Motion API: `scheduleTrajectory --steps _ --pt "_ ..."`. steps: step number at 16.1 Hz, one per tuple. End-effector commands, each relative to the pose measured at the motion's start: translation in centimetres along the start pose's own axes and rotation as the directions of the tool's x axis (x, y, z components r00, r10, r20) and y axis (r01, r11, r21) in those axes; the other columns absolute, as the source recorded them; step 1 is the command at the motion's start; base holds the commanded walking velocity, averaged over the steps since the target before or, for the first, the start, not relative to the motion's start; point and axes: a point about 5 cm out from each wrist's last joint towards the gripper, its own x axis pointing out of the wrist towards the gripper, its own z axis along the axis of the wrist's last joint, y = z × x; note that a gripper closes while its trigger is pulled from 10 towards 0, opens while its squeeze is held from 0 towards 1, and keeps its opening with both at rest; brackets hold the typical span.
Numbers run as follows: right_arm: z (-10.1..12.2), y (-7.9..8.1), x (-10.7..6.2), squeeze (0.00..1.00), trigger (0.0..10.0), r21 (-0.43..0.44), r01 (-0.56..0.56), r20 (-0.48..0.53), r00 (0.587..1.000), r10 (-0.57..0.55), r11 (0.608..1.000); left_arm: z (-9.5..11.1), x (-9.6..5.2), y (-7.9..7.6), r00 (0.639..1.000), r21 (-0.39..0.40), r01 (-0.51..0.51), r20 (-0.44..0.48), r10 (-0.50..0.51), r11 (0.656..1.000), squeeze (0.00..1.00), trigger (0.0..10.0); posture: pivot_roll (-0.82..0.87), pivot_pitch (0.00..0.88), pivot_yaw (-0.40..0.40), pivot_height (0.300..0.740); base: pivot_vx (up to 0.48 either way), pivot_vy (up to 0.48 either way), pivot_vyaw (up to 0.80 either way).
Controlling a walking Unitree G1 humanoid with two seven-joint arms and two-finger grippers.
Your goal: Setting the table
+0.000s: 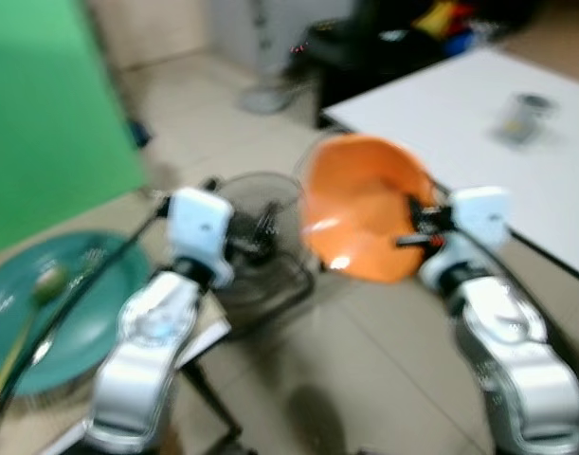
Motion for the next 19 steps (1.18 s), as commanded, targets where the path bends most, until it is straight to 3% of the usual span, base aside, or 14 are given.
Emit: scheduleTrajectory --steps 1,2,4,5,10,19 --pt "0.9 0.5 0.0 0.00 2.5 0.014 -0.017 0.042 0.999 0.017 1.000 -0.1 -0.1 0.6 1.000 0.010 -0.024 -0.011 0.025 1.000 0.00 10.0 0.10 0.000 0.007 0.740 0.000 0.000 -0.80" --pt "0.9 0.6 0.0 0.00 0.0 0.023 -0.023 0.046 0.999 0.021 0.999 -0.1 0.0 0.7 0.999 0.008 -0.032 -0.008 0.032 0.999 0.00 10.0 0.10 0.000 0.008 0.740 0.000 0.000 -0.80" --pt "0.9 0.6 -0.1 0.00 0.0 0.021 -0.021 0.044 0.999 0.020 1.000 -0.1 0.1 0.8 0.999 0.003 -0.036 -0.006 0.036 0.999 0.00 10.0 0.10 0.000 0.008 0.740 0.000 0.000 -0.80" --pt "0.8 0.5 0.0 0.00 10.0 0.006 -0.007 0.034 0.999 0.006 1.000 -0.2 0.1 0.9 0.999 -0.001 -0.044 -0.014 0.044 0.999 0.00 10.0 0.10 0.000 0.009 0.740 0.000 0.000 -0.80" --pt "0.5 0.6 0.5 0.00 10.0 0.014 -0.003 0.001 1.000 0.003 1.000 -1.1 0.2 1.2 0.997 0.002 -0.055 -0.049 0.055 0.998 0.00 10.0 0.10 0.000 0.004 0.740 0.000 0.000 -0.77" --pt "0.2 1.0 0.5 0.00 10.0 0.032 -0.034 -0.020 0.999 0.035 0.999 -1.1 0.2 1.2 0.998 -0.003 -0.041 -0.043 0.041 0.999 0.00 10.0 0.10 0.000 0.004 0.740 0.060 0.000 0.00"
